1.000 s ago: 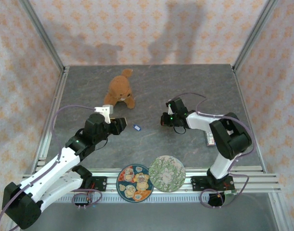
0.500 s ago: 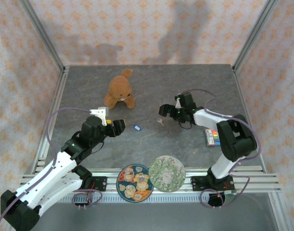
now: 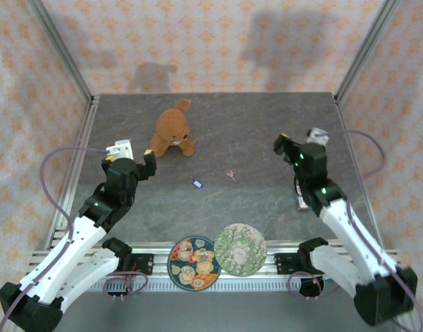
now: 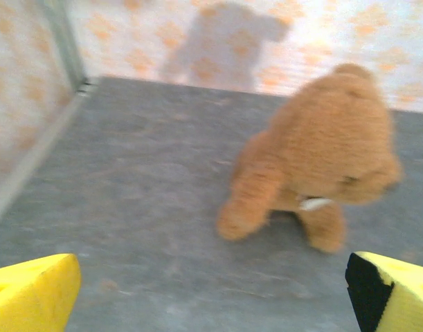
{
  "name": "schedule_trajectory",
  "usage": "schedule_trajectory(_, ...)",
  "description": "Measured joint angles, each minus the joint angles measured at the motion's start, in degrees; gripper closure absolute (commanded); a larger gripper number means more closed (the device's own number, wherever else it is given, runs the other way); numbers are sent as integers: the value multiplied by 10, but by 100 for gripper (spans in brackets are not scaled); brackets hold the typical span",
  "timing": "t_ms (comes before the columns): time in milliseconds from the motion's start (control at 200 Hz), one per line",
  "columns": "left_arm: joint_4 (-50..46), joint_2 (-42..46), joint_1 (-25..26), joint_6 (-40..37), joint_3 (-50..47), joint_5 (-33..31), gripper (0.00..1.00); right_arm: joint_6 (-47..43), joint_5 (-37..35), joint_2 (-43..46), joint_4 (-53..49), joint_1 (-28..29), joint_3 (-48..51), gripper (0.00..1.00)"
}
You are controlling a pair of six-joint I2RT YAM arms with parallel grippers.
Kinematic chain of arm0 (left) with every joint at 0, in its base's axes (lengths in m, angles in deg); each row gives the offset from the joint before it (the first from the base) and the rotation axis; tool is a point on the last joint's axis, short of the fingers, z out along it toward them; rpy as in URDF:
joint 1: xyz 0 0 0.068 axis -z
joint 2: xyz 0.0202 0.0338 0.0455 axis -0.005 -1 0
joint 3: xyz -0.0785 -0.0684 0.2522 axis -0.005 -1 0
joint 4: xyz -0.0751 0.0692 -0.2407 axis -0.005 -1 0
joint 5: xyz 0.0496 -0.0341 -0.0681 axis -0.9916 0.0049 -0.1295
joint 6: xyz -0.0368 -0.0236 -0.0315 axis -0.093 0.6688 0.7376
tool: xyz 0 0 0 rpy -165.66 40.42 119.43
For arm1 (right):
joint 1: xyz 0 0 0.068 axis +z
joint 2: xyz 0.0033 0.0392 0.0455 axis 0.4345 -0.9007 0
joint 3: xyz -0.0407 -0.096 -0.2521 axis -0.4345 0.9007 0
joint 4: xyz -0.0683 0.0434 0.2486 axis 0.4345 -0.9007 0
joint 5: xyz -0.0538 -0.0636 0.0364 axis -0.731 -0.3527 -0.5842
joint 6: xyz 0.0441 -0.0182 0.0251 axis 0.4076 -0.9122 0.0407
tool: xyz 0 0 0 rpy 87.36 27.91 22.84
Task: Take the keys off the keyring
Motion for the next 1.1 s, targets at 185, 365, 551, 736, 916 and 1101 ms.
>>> schedule_trajectory(185,209,-84,-77,-64,-143,-64,0,-90,-160,-21,157,-17,144,1)
schedule_trajectory(365,424,-316,-90,-129,-169,-101,0,-148,-183,-205,262,-19,154,1)
schedule_trajectory(551,577,-400,-96,-172,-171,-72,0,-182,-140,-309,362,-47,155,1)
schedule_trajectory(736,701,-434,-114,-186,-197,-15,0,-189,-31,-387,472,-113,157,0)
schedule_trajectory(916,753,-480,-155,-172,-219,31,0,-188,53,-396,464,-145,145,1)
schedule_trajectory(1101,738,-471,-163,-154,-183,33,0,-187,83,-396,464,-145,140,1)
